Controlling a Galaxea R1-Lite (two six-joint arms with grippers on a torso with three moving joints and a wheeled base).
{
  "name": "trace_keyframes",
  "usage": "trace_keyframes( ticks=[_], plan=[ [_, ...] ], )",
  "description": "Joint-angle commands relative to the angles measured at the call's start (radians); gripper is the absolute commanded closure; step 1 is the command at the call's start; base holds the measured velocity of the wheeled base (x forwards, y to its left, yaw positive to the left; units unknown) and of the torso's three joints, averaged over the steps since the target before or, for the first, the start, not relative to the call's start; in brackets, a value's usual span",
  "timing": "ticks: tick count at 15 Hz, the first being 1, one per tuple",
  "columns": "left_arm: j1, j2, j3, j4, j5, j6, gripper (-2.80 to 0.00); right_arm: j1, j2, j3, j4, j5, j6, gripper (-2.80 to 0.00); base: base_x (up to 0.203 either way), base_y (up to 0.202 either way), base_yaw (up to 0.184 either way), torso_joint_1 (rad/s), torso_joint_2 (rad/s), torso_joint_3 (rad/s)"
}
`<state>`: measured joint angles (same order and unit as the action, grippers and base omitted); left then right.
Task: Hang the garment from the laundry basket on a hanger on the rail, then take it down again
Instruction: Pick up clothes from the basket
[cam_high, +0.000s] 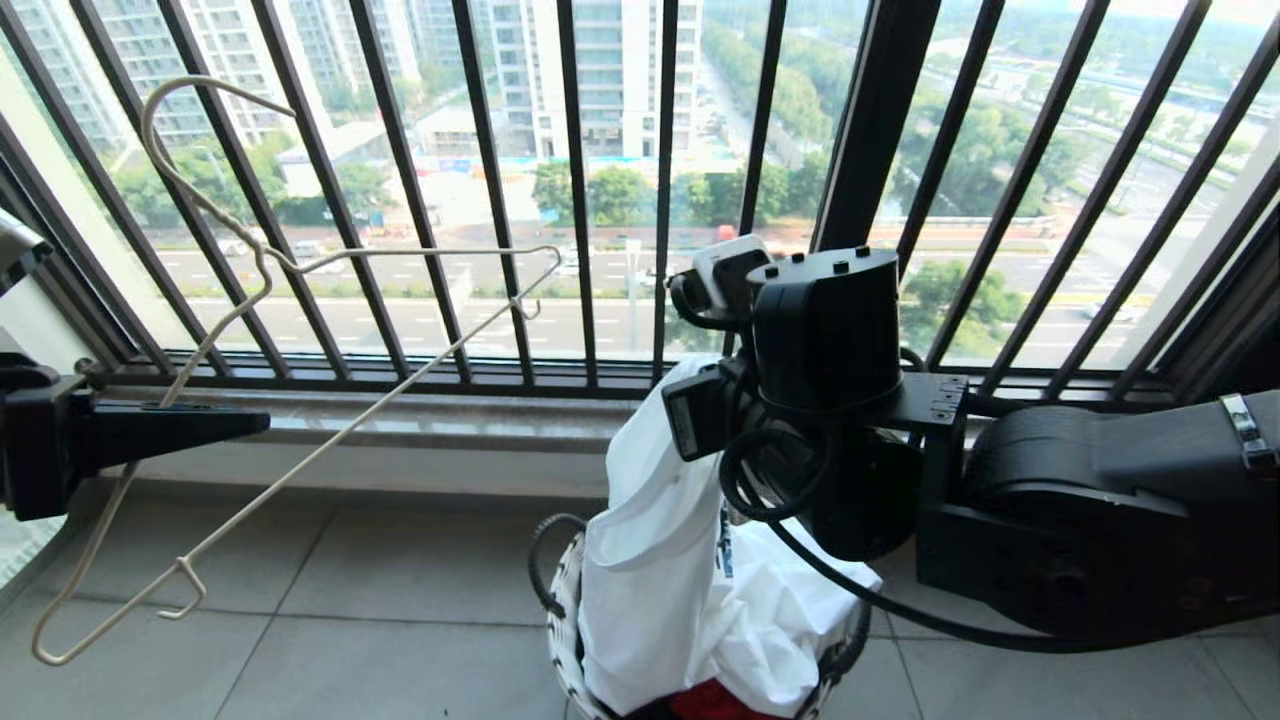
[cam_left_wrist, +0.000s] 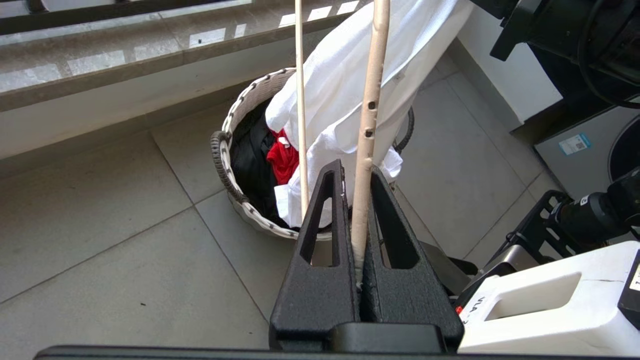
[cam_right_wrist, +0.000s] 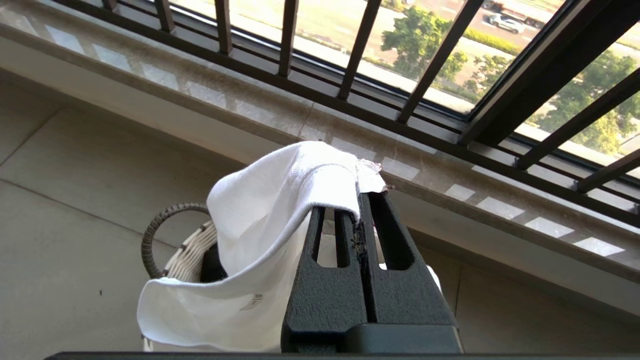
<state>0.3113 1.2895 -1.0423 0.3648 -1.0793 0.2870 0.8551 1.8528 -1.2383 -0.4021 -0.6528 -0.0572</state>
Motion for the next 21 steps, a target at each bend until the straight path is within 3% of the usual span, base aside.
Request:
trace_keyframes(
  ticks=[1,13,17,21],
  plan=[
    [-0.003,-0.009,0.002,0.002,-0.005,0.001,0.0,-0.014,0.011,-0.007,-0.004,-0.004,-0.001,0.0,0.0,0.0,0.0,0.007,0.0,0.207],
    [-0.004,0.002,0.004,0.0,-0.005,0.001,0.0,-0.037,0.017,-0.021,-0.004,-0.002,-0.001,0.0,0.0,0.0,0.0,0.001,0.0,0.204],
    [-0.004,0.007,0.014,-0.001,-0.005,0.01,0.0,-0.041,0.017,-0.021,-0.003,-0.001,-0.001,0.0,0.0,0.0,0.0,0.0,-0.03,0.002],
    [-0.01,0.006,0.064,0.0,-0.009,0.117,0.0,-0.071,0.024,-0.039,-0.004,0.008,0.0,0.0,0.0,0.0,0.0,0.004,0.03,0.056]
  ],
)
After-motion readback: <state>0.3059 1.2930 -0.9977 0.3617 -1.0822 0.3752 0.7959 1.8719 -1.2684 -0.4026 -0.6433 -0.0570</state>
